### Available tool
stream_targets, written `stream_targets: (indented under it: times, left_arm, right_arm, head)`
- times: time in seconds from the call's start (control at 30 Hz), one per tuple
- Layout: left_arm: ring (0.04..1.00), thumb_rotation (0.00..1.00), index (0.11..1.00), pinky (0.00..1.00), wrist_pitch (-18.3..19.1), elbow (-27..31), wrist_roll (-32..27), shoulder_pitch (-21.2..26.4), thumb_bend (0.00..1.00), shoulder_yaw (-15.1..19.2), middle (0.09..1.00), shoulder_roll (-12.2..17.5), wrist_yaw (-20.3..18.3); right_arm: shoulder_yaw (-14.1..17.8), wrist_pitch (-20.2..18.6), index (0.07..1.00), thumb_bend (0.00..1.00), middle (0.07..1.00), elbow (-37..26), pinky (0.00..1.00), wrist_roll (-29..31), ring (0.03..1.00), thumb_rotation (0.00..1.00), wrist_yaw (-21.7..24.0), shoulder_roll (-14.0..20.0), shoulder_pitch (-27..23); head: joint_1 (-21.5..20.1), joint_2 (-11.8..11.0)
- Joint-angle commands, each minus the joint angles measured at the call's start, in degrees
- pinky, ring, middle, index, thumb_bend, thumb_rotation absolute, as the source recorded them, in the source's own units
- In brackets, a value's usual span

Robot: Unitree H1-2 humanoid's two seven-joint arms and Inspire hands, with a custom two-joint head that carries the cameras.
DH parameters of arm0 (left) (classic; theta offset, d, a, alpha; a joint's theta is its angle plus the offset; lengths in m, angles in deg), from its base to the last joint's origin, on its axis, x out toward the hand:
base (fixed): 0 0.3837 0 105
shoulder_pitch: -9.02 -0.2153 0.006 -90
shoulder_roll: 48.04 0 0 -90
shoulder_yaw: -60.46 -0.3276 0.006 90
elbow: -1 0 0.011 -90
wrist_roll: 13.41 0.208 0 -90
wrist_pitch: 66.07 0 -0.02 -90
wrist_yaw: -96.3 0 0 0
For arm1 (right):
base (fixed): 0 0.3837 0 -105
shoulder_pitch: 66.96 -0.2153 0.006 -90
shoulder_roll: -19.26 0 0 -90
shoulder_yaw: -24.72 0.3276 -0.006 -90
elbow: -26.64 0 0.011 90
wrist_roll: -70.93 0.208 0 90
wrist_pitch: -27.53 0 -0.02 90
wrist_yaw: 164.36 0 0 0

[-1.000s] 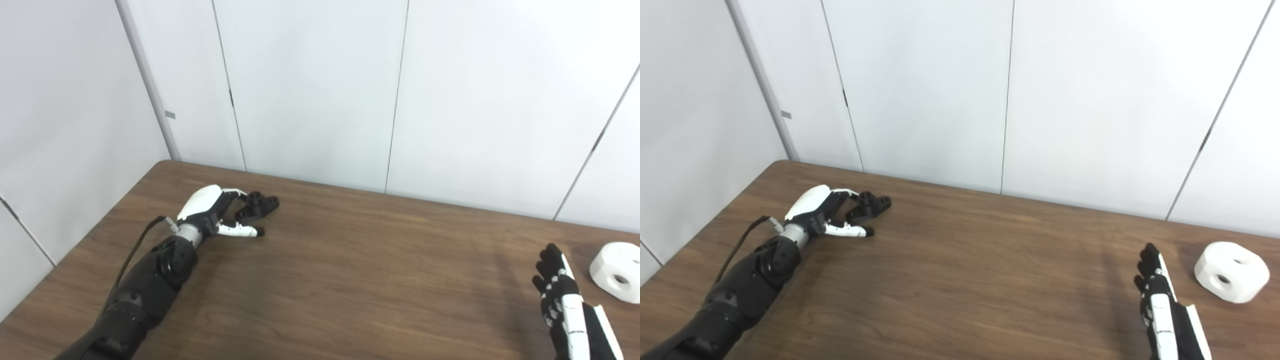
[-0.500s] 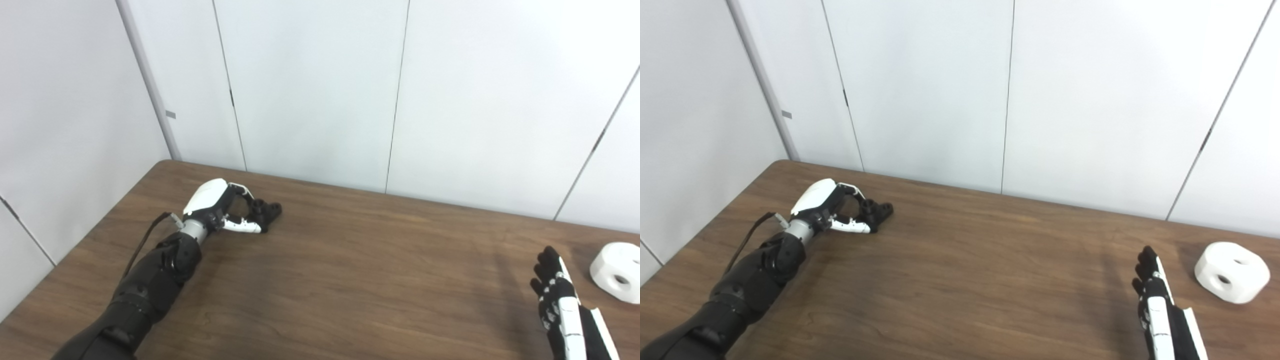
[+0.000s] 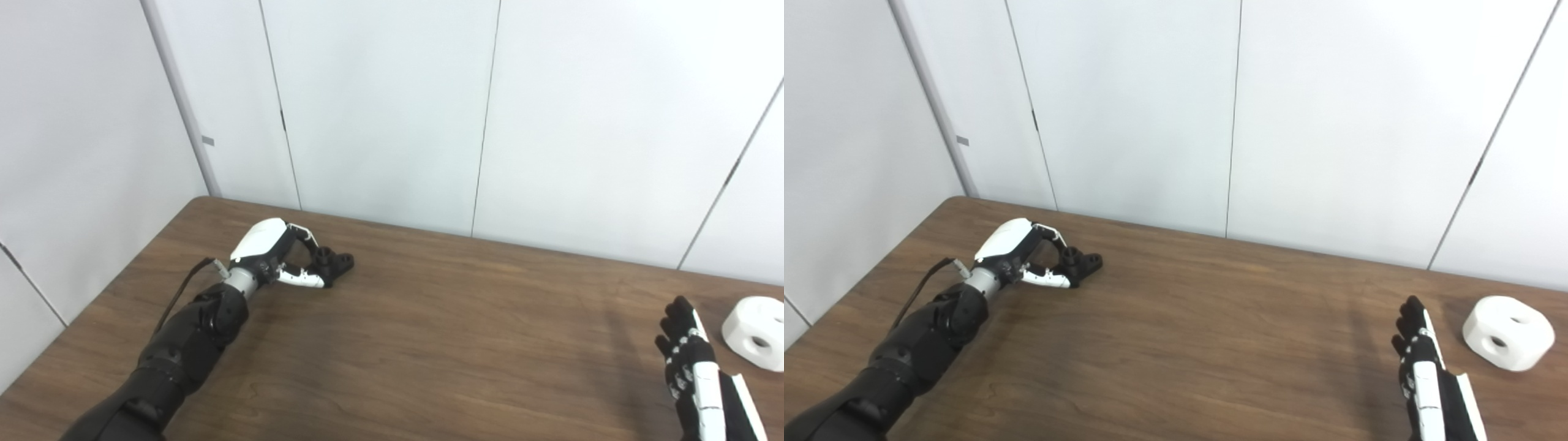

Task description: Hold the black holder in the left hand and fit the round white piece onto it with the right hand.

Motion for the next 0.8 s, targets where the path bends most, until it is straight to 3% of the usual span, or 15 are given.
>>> stream_targets:
  times: [0.0, 0.13, 0.43, 0.77]
  left_arm:
    - [0.822, 0.05, 0.484, 0.95, -1.53, 2.12, -0.01, 1.46, 0.52, 0.43, 0.678, 1.78, 0.65]
    - [0.833, 0.05, 0.483, 0.95, -0.86, 4.81, -0.17, 0.46, 0.52, 0.5, 0.687, 0.74, 0.01]
    - [0.883, 0.05, 0.481, 0.99, -3.11, 10.55, -0.08, -1.42, 0.52, -0.21, 0.693, -2.72, -1.02]
    - [0.933, 0.05, 0.48, 1.0, -1.25, 20.35, 0.29, -3.93, 0.52, -1.39, 0.712, -7.13, -4.78]
  right_arm:
    - [0.26, 2.28, 1.0, 0.48, 1.0, -1.84, 1.0, 0.63, 1.0, 1.0, -0.06, -0.15, -1.62]
    - [0.06, 2.63, 1.0, 0.48, 1.0, -1.83, 1.0, 0.07, 1.0, 1.0, -0.3, -0.37, -1.59]
    - [-0.32, 2.58, 0.994, 0.49, 1.0, -2.37, 1.0, -0.64, 1.0, 1.0, -0.21, -0.58, -1.31]
    - [-0.98, 1.7, 0.982, 0.53, 0.998, -3.38, 1.0, -1.7, 1.0, 1.0, -0.76, -1.23, -0.98]
  head:
    - [-0.05, 0.13]
    - [-0.77, 0.15]
    - [-2.85, 0.46]
    - [-6.52, 1.37]
